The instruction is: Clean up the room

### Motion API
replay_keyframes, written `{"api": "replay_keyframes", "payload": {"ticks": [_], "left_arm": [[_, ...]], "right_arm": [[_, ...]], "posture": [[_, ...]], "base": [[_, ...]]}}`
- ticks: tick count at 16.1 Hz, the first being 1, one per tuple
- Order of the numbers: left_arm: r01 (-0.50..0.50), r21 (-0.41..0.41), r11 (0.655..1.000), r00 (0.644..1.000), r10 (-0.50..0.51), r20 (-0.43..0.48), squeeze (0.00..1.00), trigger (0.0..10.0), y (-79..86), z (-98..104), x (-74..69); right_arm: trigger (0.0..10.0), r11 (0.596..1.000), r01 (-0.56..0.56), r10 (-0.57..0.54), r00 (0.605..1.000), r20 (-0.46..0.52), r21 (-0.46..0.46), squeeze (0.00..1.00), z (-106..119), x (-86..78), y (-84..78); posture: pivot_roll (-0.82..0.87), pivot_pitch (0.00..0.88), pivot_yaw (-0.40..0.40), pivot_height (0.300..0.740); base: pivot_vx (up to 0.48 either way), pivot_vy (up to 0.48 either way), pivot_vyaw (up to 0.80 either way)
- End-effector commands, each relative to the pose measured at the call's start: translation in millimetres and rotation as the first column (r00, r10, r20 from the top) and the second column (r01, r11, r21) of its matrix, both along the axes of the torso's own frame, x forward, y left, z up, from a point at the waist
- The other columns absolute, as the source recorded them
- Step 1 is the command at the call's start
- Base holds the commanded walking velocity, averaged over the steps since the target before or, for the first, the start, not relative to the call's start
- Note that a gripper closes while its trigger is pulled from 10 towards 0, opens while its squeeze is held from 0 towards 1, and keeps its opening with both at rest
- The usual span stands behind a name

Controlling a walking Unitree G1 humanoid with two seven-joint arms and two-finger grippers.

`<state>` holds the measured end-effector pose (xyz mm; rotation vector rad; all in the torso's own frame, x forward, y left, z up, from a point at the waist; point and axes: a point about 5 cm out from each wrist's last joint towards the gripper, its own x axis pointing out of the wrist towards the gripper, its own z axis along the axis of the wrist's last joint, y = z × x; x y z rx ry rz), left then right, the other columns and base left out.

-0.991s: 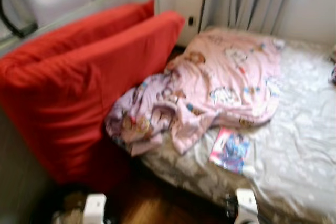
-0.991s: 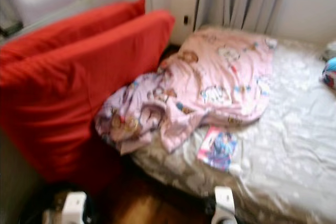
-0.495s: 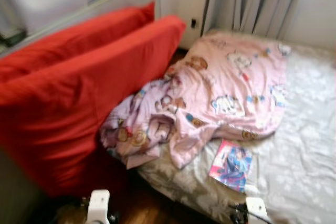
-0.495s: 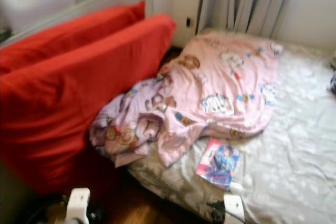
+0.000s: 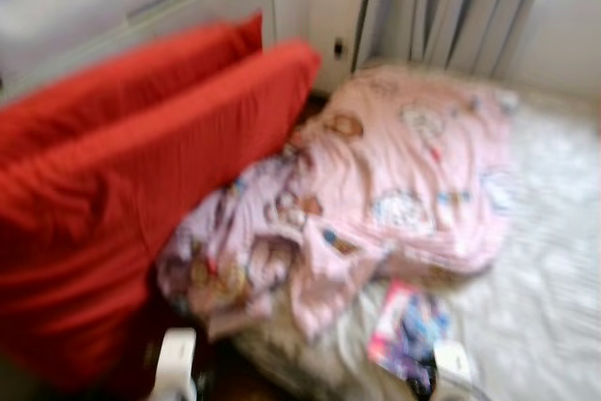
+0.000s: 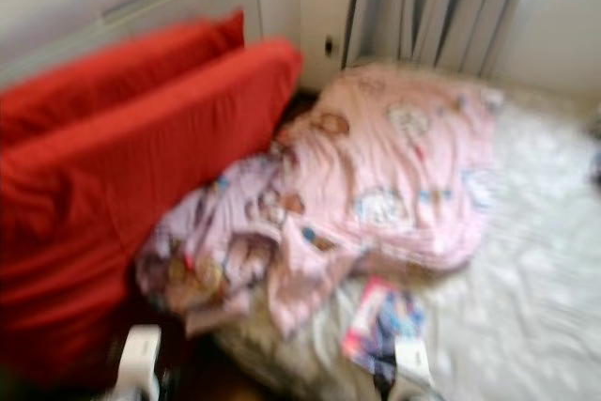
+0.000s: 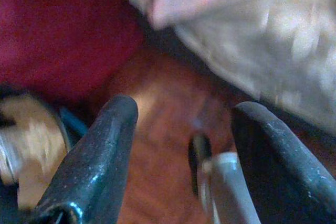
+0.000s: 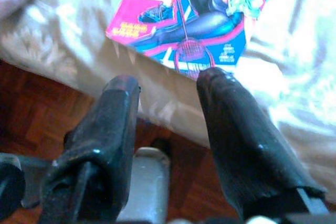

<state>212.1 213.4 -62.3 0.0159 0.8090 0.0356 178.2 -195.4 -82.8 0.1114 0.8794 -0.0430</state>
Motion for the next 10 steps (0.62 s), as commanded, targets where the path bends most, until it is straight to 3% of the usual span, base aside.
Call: {"api": "replay_keyframes", "payload": {"ticks": [1, 4, 7, 10], "left_arm": [[0.002, -0.018, 1.000, 0.999, -0.001, 0.036, 0.00, 10.0, -5.7, 3.0, 5.8], [-0.082, -0.093, 0.992, 0.964, 0.103, 0.244, 0.00, 10.0, -3.7, 29.1, 36.6], [0.007, -0.066, 0.998, 0.905, 0.021, 0.425, 0.00, 10.0, -8.0, 51.0, 50.2], [0.064, -0.031, 0.997, 0.834, -0.036, 0.551, 0.00, 10.0, -13.0, 68.0, 50.7]], "right_arm": [[10.0, 0.999, 0.039, -0.039, 0.999, 0.009, -0.007, 0.00, 0.8, 0.0, -4.7], [10.0, 1.000, 0.013, -0.012, 0.990, 0.144, -0.010, 0.00, 15.2, 26.5, 6.4], [10.0, 0.998, 0.047, -0.036, 0.949, 0.313, -0.029, 0.00, 33.3, 44.8, -0.3], [10.0, 0.990, 0.137, -0.108, 0.850, 0.515, -0.019, 0.00, 58.2, 58.0, -9.6]], "posture": [[-0.03, 0.005, 0.003, 0.740], [-0.04, 0.000, 0.005, 0.740], [-0.04, 0.000, 0.003, 0.740], [-0.05, 0.000, 0.005, 0.740]], "base": [[0.000, 0.000, 0.00], [0.000, 0.000, 0.00], [0.000, 0.000, 0.00], [0.000, 0.000, 0.00]]}}
